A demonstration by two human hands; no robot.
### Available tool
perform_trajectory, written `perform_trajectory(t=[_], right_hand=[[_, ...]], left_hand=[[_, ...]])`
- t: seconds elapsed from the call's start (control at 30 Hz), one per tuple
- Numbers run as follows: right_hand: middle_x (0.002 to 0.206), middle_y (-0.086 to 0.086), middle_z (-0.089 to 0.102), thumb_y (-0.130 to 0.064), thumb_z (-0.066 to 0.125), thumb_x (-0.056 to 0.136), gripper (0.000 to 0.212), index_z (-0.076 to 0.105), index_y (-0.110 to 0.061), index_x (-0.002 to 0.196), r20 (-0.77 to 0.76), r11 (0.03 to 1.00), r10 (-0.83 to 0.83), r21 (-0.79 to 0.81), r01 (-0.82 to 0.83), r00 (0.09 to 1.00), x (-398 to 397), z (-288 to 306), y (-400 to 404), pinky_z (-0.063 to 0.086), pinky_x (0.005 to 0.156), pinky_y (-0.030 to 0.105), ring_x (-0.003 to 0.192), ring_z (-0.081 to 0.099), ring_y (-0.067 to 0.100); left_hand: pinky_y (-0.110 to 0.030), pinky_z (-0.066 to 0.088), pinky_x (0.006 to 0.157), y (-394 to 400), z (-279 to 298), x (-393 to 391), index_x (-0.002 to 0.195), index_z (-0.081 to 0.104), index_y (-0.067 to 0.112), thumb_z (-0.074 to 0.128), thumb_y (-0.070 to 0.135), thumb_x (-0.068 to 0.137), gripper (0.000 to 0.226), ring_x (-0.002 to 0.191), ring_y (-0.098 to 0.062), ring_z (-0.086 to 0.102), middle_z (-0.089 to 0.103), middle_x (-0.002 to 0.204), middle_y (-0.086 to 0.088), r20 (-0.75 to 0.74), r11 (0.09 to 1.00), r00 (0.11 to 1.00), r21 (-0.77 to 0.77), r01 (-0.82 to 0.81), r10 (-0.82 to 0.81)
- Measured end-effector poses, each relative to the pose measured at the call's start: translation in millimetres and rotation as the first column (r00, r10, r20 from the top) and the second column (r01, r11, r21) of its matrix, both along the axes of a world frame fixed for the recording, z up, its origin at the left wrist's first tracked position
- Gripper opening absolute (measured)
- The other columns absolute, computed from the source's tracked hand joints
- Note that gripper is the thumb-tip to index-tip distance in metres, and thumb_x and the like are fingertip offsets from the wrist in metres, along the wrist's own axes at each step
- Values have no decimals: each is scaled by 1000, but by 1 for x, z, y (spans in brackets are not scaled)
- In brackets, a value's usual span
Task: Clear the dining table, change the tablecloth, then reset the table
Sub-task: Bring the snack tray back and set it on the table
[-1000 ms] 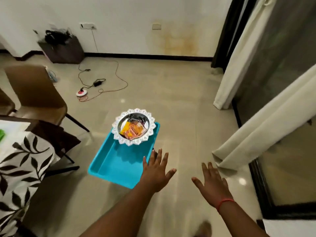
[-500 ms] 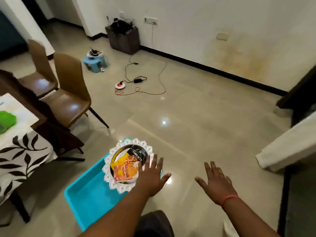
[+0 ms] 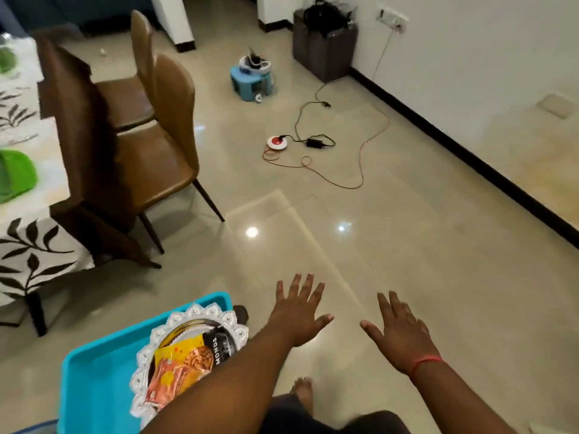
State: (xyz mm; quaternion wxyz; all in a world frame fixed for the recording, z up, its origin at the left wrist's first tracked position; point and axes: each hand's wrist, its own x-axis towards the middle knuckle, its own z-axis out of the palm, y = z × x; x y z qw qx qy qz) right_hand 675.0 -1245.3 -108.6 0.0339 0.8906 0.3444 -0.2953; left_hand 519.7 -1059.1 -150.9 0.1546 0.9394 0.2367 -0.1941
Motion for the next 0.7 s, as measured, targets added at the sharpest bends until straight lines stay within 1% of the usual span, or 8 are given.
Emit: perform_trajectory(t=[0.13,0.2,0.37,0.43,0.5,0.53,0.6,0.7], right_hand=[[164,-4,-17,-75,19,91,83,-9,-33,157,-5,980,200,-7,-200,980,59,0,64,11,122,50,153,-3,24],[165,-3,-16,-75,19,91,83,-7,-32,157,-3,950,313,17,-313,950,88,-6,112,11,122,51,153,-2,24],[165,-2,-13,-79,15,85,89,-4,-30,158,-47,787,616,59,-614,786,105,-15,218,14,121,51,153,0,25],[165,-2,-13,-79,18,87,89,-4,-30,158,-79,691,722,49,-721,687,94,-20,253,14,121,51,153,1,25],[166,-1,-13,-75,21,91,85,-3,-29,158,-93,578,814,28,-815,574,72,-21,284,16,121,52,153,2,26],[166,0,-11,-74,22,92,84,-2,-28,158,-110,522,849,25,-853,517,57,-21,294,18,120,52,153,3,26],[166,1,-6,-72,26,94,83,3,-26,158,-160,430,893,18,-903,421,20,-22,313,22,119,51,153,8,26],[166,4,4,-68,33,95,81,10,-22,158,-225,226,950,17,-974,216,-50,-33,343,24,120,44,151,17,25]], left_hand=[[-61,-11,117,44,1,26,157,-11,30,9,75,92,81,151,-28,-21,-22,164,-1,-10,983,983,37,-182,182],[-62,-9,117,66,0,26,157,-8,29,9,74,90,83,152,-28,-18,-18,165,-2,-41,947,948,69,-313,316],[-62,-7,115,76,-2,-10,158,0,30,18,73,92,81,153,-30,-12,-11,167,-2,-128,738,726,123,-664,675],[-66,7,115,59,1,-29,158,12,28,25,70,93,79,153,-35,4,2,167,-6,-146,601,583,166,-782,799],[-71,30,104,31,4,-50,152,38,23,32,67,88,77,140,-43,39,34,158,-15,-90,424,415,180,-888,906],[-73,34,100,14,-1,-61,148,42,21,35,64,85,77,131,-44,49,46,150,-16,-52,330,326,165,-929,944],[-72,23,108,-19,-16,-88,151,34,23,40,62,81,80,127,-45,48,49,142,-15,-31,138,135,155,-978,990],[-71,37,101,-47,-24,-120,147,44,20,37,64,83,78,134,-42,45,42,152,-17,-70,-247,-252,75,-966,965]])
